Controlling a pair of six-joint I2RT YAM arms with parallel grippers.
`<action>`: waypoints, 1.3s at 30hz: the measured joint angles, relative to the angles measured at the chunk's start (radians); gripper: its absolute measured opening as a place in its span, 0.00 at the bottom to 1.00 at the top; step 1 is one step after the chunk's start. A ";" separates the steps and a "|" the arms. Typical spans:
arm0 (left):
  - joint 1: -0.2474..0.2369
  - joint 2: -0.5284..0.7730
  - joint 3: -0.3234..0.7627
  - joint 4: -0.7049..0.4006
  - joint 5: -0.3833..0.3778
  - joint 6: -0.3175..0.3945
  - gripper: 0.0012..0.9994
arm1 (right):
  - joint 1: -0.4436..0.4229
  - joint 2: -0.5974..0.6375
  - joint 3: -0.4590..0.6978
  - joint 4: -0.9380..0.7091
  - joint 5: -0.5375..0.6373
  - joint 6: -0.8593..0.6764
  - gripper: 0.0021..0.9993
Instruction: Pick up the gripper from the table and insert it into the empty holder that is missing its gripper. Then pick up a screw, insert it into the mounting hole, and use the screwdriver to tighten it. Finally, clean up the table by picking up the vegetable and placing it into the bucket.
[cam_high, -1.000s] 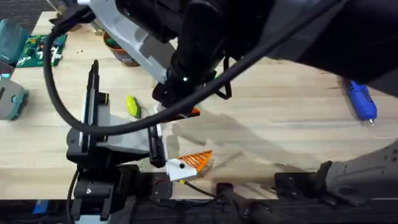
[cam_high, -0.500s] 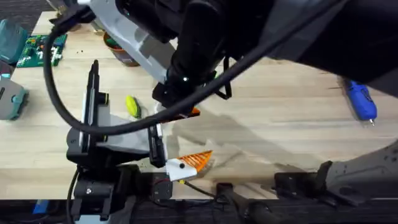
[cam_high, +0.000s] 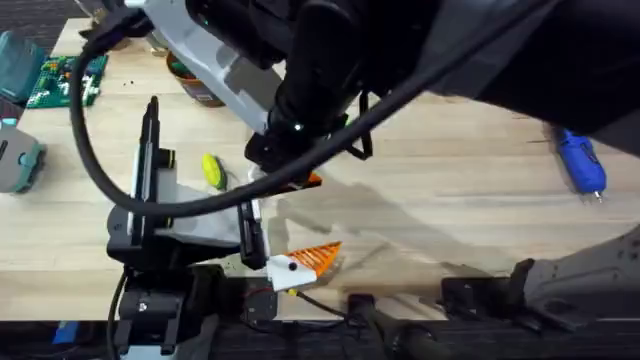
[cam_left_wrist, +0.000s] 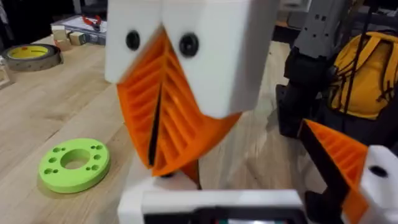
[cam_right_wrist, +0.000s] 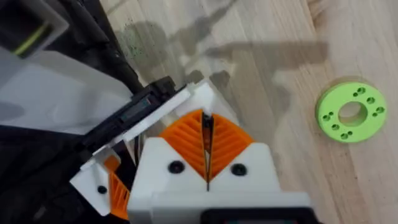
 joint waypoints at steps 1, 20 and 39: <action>0.000 0.000 0.000 0.000 0.000 0.000 0.99 | 0.000 0.000 0.000 0.000 0.000 0.000 0.00; -0.001 0.000 0.000 0.001 -0.002 0.008 0.99 | -0.003 -0.015 0.009 -0.011 0.000 -0.011 0.91; -0.001 0.000 0.000 0.001 -0.002 0.011 0.27 | -0.366 -0.170 0.060 -0.077 -0.004 0.016 0.92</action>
